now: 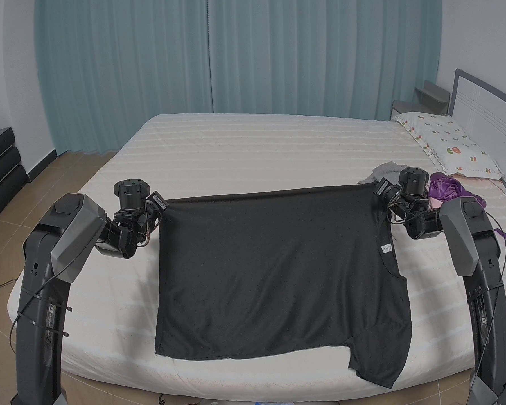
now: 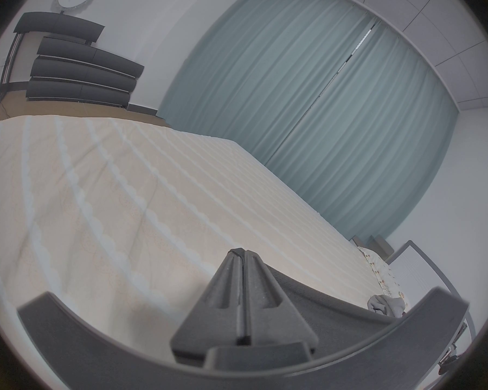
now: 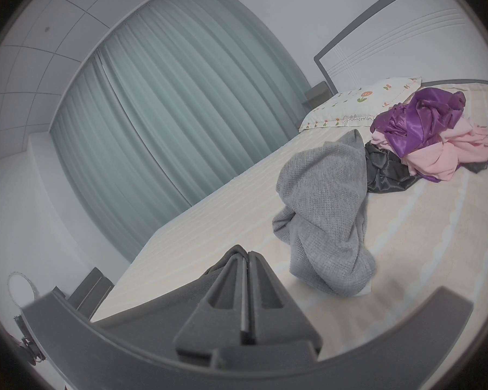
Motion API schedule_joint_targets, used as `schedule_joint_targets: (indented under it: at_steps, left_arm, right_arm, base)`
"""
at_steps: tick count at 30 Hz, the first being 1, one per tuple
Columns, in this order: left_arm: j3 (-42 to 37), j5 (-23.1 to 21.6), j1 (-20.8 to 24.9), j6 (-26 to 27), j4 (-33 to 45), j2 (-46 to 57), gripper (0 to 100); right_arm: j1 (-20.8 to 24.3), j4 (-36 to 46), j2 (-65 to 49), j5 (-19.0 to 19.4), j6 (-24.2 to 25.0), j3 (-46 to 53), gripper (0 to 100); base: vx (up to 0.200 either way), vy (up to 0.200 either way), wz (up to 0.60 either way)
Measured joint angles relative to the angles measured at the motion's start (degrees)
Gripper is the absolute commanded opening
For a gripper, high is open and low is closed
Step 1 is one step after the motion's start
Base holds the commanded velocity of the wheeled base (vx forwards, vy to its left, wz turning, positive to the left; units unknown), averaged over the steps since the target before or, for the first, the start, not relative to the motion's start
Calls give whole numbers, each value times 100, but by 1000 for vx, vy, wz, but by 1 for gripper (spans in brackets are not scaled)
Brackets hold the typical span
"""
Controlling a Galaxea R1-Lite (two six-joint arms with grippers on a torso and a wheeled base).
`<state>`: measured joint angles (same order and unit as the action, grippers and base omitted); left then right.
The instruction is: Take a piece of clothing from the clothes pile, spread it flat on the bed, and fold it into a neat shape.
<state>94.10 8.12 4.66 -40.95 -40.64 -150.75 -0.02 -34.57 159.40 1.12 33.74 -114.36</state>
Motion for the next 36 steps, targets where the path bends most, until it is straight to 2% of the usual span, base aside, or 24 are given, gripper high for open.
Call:
schedule_joint_targets:
  at_steps: [13,14,15,22,27,32,36]
  left_arm:
    - [375,134,52,0,9,-462,0]
    - [386,132,57,0,20,-492,100]
    - [396,134,63,1,35,-514,100]
    - [428,250,124,6,30,-663,100]
    - [347,336,116,6,38,-656,100]
    - [-182,312,55,-7,33,-388,100]
    - [-850,200,27,-44,-16,-24,100]
  right_arm:
    - [60,-40,505,-144,-30,0,0]
    - [68,-35,549,-185,-38,0,0]
    - [76,-32,578,-196,-38,-2,100]
    - [79,-40,680,-232,-13,91,100]
    - [40,-169,484,-224,-11,544,100]
    - [-79,-475,41,-123,79,1436,100]
    - [-151,-803,-433,130,216,2442,100]
  base:
    - [0,0,0]
    - [0,0,0]
    - [0,0,0]
    - [0,0,0]
    - [0,0,0]
    - [0,0,0]
    - [0,0,0]
